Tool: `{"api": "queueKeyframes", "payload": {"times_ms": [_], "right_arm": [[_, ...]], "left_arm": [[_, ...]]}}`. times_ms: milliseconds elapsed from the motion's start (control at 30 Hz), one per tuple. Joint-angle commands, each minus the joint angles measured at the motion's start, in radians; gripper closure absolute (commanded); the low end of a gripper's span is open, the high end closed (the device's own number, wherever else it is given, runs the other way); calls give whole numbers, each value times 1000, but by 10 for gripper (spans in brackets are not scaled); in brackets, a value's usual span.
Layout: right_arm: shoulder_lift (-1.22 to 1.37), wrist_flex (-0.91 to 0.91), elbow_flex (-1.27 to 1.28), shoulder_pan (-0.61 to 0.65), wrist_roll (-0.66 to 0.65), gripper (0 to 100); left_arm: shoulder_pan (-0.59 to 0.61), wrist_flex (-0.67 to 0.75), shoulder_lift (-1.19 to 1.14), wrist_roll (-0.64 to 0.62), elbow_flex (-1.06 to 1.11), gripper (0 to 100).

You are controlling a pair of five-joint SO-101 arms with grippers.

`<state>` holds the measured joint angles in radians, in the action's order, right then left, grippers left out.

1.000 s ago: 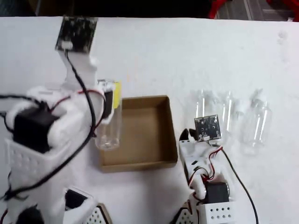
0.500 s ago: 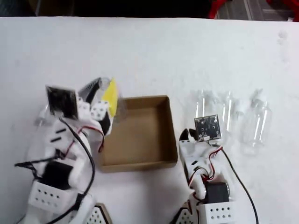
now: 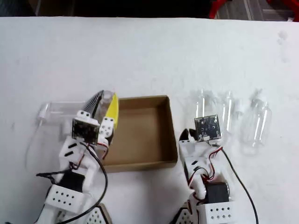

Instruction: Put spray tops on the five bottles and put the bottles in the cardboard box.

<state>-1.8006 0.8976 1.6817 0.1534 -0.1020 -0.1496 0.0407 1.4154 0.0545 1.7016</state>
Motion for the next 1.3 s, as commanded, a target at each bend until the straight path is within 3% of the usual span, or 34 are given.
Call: {"api": "queueKeyframes", "payload": {"times_ms": [0,167,333,567,1033,1133,1267], "right_arm": [[-1,5,9,7,-11,977],[-1,5,9,5,-11,977],[-1,8,9,5,-11,977],[-1,24,9,7,-11,977],[-1,24,9,7,-11,977],[-1,24,9,7,-11,977],[-1,24,9,7,-11,977]], "left_arm": [[-2,32,16,-74,-3,980],[-28,31,15,-58,-3,980],[-24,-71,15,-58,-3,972],[-21,-138,16,-126,-3,816],[-21,-146,24,-132,-32,815],[-21,-226,24,-166,-138,814],[-21,-450,24,-241,-365,812]]}}
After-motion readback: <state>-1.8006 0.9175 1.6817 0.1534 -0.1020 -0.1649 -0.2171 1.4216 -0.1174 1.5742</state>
